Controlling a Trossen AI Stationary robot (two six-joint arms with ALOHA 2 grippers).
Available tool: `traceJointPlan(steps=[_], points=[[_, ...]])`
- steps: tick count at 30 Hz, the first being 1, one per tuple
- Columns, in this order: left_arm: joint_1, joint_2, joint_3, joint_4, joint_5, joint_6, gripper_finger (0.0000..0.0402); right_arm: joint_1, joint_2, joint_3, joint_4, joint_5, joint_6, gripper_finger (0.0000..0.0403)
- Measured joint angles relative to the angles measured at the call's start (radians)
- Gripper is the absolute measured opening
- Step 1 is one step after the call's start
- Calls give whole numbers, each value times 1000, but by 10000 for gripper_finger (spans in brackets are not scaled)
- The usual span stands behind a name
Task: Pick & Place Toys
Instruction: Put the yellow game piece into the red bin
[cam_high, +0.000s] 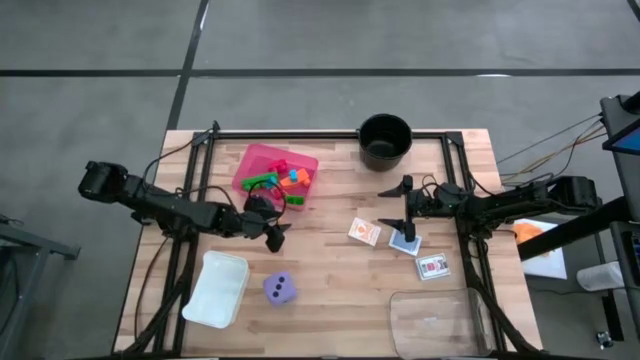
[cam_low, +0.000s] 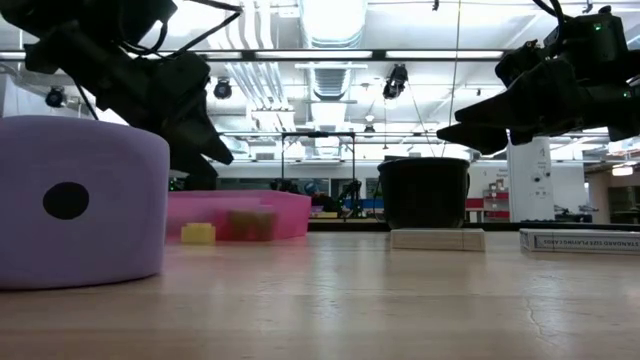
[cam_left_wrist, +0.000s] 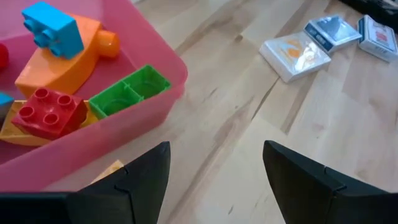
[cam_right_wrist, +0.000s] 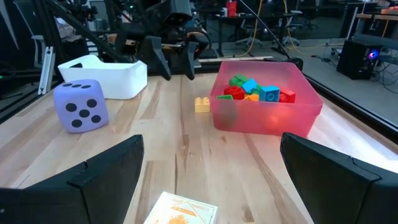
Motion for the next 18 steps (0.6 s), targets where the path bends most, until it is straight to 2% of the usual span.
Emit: traceJointPlan(steps=[6,14,18], points=[[0,0,-2,-25,2,1,270,0,0,0,0,0,0,378],[18,2,-2,-132,13,-22,357,0,0,0,0,0,0,378],[22,4,-2,-139,13,-87,381,0,0,0,0,0,0,378]])
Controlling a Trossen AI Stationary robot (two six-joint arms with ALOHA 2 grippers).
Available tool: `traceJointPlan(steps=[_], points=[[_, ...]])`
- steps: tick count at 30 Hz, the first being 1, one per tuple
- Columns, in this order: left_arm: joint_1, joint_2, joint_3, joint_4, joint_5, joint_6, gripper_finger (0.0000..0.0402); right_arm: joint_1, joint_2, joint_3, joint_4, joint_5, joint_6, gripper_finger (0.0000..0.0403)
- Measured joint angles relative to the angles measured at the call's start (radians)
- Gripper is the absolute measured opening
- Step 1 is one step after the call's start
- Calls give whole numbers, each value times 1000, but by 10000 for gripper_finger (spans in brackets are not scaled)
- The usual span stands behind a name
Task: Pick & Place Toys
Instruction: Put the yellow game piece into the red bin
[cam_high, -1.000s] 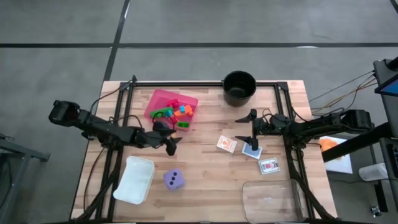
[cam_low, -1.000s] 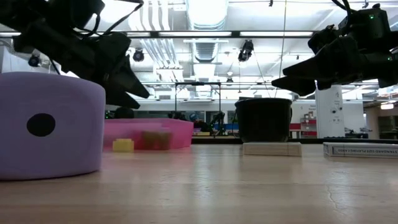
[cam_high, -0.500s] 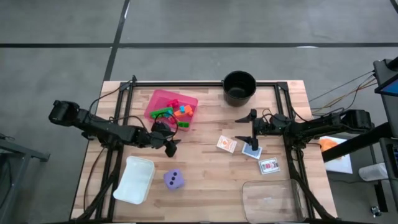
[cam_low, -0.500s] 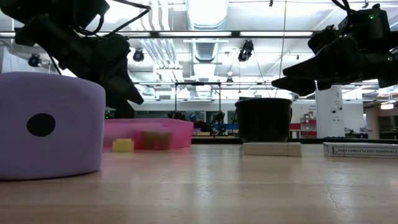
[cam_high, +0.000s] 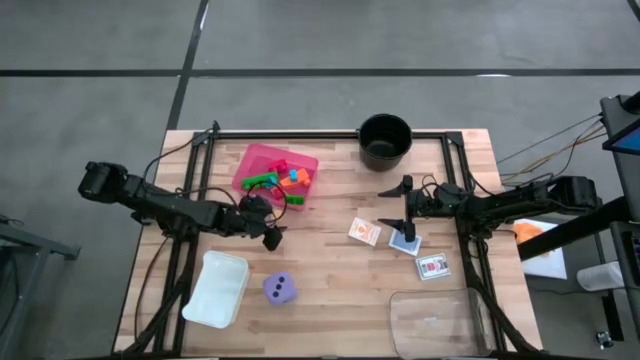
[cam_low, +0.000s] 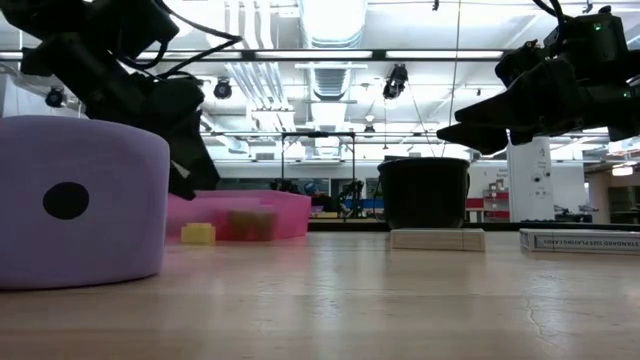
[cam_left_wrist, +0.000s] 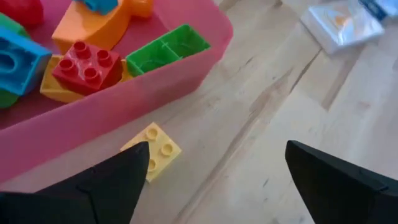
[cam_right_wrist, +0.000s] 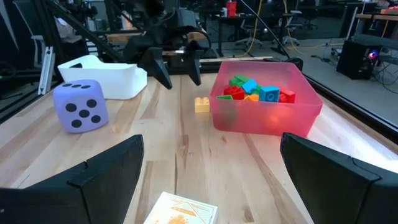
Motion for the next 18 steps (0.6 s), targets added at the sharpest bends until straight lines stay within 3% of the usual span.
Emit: traceJointPlan(steps=[8,18], points=[[5,0,0,-71,-3,-141,362,0,0,0,1,0,0,378],[34,21,0,-88,-7,-114,344,0,0,0,4,0,0,378]])
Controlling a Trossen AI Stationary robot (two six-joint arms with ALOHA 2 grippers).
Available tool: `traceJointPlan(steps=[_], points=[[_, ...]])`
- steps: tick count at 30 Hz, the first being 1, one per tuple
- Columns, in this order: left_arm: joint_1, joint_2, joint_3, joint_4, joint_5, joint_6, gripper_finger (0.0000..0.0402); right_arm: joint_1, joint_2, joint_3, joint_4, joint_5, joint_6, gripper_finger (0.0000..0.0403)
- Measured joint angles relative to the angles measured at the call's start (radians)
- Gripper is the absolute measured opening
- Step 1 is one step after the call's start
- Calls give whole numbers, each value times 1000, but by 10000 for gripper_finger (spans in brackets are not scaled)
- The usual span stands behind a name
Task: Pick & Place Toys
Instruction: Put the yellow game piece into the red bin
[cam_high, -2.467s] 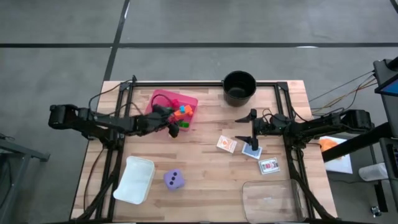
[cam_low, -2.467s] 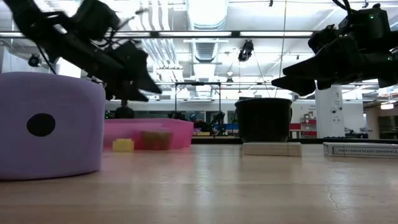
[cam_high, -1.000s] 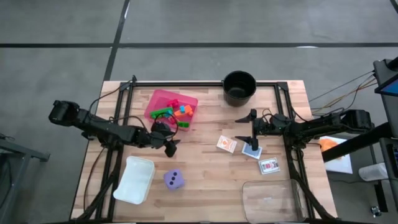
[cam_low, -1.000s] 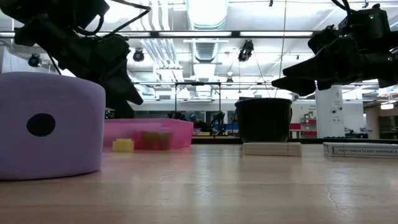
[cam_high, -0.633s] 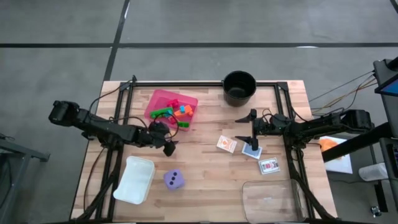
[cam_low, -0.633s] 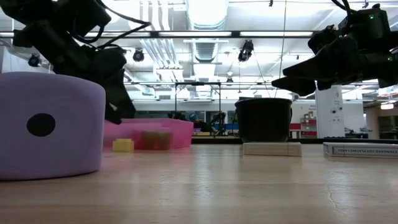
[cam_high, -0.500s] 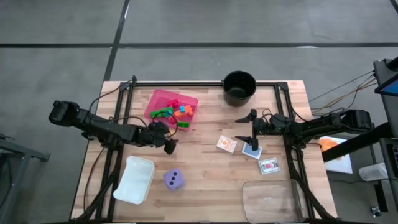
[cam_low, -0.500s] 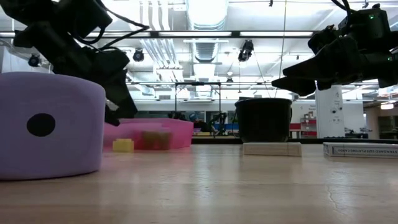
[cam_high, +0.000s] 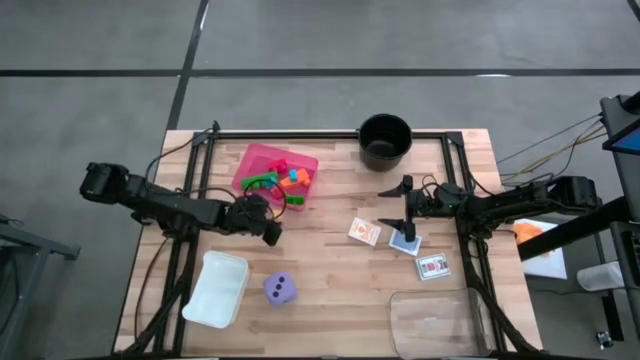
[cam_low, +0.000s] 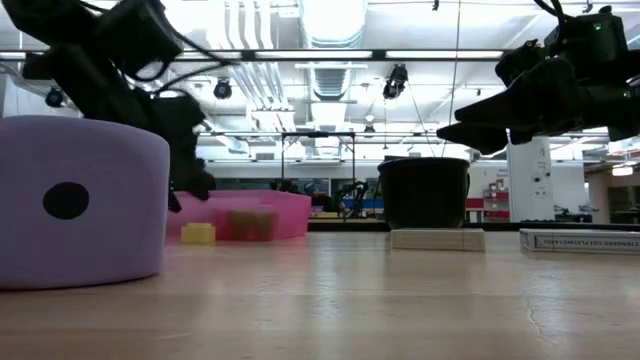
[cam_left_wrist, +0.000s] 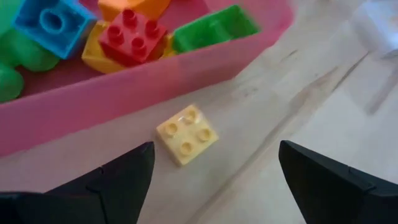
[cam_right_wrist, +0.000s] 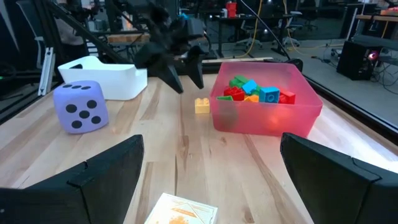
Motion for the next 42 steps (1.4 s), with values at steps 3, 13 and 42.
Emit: traceJointPlan(steps=[3,13,42], points=[[27,53,2,-7,27,5,344,0,0,0,4,0,1,378],[80,230,96,-8,45,49,344,0,0,0,1,0,7,378],[100,386,270,-211,96,72,183,1,0,0,-23,0,11,378]])
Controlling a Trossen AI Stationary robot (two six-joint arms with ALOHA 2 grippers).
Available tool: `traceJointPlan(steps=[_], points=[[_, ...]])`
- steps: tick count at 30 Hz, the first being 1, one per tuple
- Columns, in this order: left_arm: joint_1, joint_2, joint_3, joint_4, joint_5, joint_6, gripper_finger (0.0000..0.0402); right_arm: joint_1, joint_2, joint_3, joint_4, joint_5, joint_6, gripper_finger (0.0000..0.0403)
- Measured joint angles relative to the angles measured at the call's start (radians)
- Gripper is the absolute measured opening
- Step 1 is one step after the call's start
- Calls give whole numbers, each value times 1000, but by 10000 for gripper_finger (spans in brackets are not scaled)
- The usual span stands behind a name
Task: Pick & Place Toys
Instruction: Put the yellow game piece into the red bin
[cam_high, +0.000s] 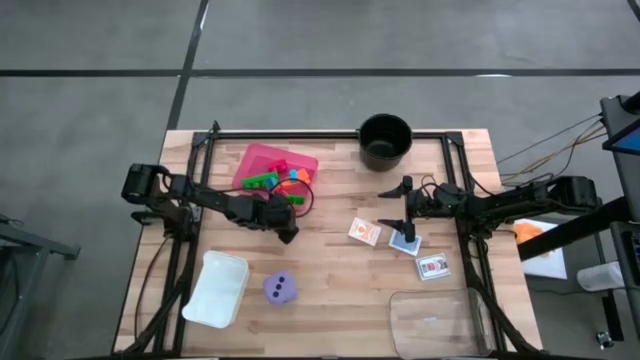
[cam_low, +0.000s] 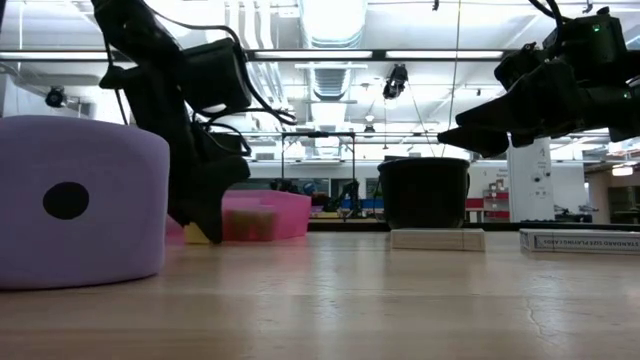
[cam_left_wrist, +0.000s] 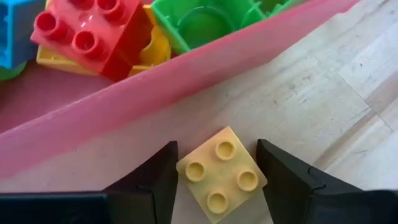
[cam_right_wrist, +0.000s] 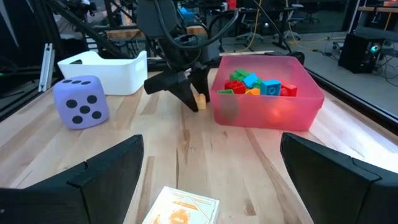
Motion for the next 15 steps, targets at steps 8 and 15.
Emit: traceJointPlan(steps=[8,15], points=[[-73,-38,-6,171,-23,169,183,0,0,0,0,0,0,378],[-123,-47,-45,521,-44,452,183,0,0,0,-1,0,0,378]])
